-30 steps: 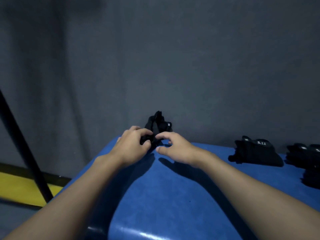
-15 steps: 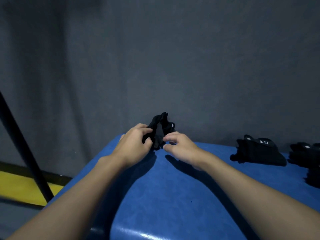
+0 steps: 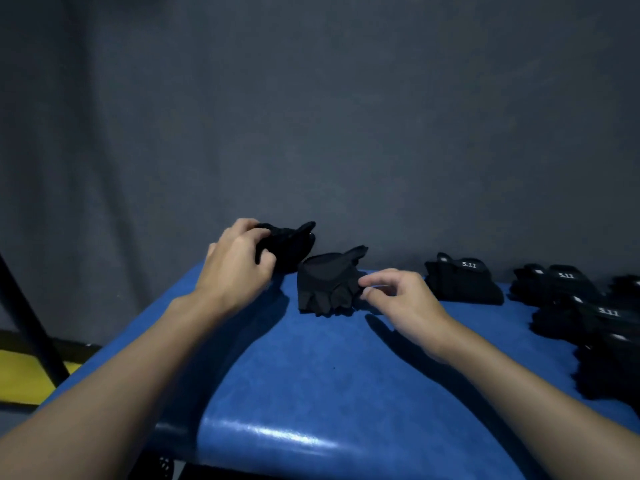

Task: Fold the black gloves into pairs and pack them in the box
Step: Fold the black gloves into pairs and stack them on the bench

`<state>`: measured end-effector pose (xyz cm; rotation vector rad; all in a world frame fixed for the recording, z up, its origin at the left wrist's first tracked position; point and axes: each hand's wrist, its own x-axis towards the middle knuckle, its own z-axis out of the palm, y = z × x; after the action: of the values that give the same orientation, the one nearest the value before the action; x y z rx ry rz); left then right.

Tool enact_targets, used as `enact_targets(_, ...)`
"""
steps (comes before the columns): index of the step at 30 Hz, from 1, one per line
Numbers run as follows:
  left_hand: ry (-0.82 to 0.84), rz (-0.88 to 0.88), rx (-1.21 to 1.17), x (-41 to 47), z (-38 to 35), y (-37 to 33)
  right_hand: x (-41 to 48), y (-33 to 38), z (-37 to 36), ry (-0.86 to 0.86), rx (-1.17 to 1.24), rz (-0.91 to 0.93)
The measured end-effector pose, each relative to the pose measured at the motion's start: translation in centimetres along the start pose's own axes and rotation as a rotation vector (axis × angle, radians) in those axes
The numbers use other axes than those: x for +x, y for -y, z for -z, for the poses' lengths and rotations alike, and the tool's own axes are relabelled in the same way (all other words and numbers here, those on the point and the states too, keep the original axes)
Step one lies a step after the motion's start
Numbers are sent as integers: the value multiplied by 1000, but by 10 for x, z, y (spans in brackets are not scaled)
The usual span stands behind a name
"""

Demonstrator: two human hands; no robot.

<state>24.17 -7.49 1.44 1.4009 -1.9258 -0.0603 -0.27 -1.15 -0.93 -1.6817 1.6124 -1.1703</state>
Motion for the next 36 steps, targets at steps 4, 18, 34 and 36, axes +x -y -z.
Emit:
enact_targets(4, 58, -79, -28, -8, -4, -16, -17, -3, 14, -27, 28, -54)
enact_targets(18, 378, -466, -191, -14, -36, -89, -50, -6, 32, -254, 100, -12)
enact_targets(34, 391, -688, -111, -11, -64, -145, -70, -22, 66, -280, 297, 25)
enact_targets(36, 331, -700, -130, -13, -62, -152, -73, -22, 69, -232, 334, 16)
